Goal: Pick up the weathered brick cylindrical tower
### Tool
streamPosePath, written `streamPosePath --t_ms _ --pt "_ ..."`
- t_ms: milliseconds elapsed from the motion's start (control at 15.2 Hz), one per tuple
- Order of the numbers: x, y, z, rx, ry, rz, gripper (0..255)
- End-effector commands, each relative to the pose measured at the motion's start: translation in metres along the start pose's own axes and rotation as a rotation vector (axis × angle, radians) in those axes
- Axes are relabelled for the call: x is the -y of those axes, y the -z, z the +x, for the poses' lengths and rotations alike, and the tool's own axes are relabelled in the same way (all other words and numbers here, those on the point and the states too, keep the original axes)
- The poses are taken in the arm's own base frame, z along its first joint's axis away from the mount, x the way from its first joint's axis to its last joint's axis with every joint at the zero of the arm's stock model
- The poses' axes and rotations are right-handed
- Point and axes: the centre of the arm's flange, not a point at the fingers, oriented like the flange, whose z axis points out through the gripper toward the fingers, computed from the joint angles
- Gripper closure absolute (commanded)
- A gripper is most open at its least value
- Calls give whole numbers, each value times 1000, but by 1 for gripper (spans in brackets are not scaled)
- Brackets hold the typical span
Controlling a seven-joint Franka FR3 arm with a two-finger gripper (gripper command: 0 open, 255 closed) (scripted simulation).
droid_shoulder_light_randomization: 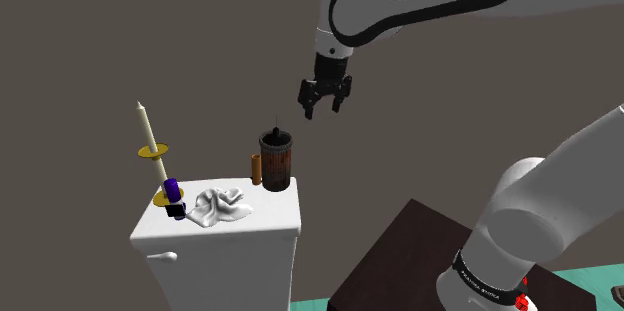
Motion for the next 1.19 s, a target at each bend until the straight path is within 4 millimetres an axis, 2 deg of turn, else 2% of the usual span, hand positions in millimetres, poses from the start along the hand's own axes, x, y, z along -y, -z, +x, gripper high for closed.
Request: streamPosePath --t_ms 0,528,990,1122 --pt "11 -16 19 -11 -40 -7 0" --pt "32 -77 99 -49 -195 -40 0" --pt "39 -127 172 -83 -328 -69 0" --pt "39 -137 171 -83 -328 -69 0"
